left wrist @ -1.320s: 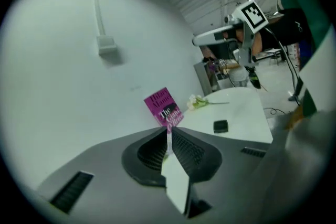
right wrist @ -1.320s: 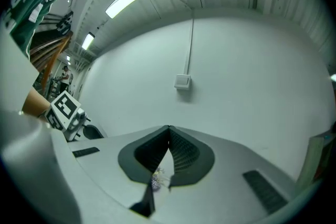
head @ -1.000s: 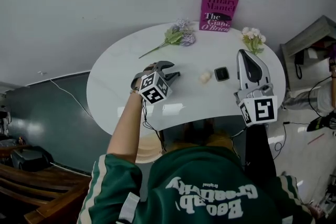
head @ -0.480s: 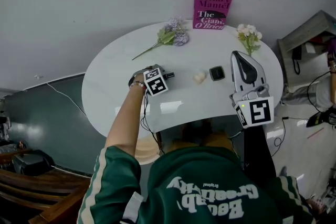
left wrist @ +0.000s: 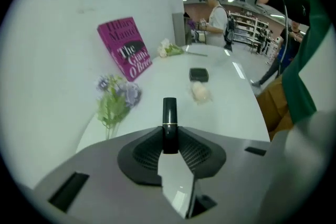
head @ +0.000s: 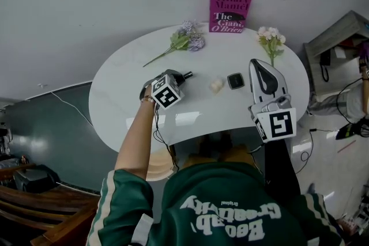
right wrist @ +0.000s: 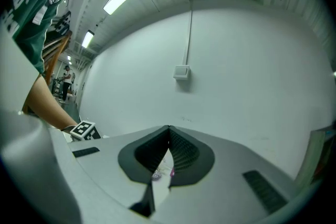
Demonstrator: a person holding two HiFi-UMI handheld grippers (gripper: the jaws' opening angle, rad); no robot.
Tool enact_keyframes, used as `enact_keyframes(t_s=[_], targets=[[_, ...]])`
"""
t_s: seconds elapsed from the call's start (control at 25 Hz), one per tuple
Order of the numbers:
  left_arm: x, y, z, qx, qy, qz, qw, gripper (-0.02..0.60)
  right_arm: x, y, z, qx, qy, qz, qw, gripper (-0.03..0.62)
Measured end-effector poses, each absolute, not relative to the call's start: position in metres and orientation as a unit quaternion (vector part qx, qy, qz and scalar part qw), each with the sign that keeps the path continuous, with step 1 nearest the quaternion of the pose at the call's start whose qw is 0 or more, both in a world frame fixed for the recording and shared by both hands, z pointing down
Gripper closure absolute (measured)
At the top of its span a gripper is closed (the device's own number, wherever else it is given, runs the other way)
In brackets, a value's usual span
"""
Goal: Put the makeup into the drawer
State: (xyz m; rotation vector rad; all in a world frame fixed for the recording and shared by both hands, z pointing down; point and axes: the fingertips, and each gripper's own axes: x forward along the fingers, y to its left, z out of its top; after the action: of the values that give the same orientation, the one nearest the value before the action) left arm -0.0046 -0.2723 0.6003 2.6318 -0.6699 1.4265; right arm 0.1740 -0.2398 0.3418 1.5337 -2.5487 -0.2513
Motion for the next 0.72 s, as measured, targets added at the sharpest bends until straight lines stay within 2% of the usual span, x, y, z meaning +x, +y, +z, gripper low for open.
enact_keyframes(t_s=[0.24,0.48,0.64,0.72], targets=[[0.019,-0.278,0.472,0.889,-0.364,0.278,-0.011,0.477,0.174,-0.236,0.337,0.515,-0.850,-0.089,0.062,0.585],[0.024,-0.260,0.363,0.886,-0.448,0.113,-0.041,0.477,0.173,-0.234,0.323,0.529,-0.840,-0.110,0.053,0.585],[0.013,-0.242,0.300,0.838,-0.532,0.002,-0.119,0.477,0.185,-0.234,0.314,0.552,-0.825,-0.117,0.036,0.585],[0.017,-0.235,0.289,0.829,-0.541,-0.018,-0.137,0.477,0.189,-0.235,0.311,0.554,-0.823,-0.122,0.035,0.585]])
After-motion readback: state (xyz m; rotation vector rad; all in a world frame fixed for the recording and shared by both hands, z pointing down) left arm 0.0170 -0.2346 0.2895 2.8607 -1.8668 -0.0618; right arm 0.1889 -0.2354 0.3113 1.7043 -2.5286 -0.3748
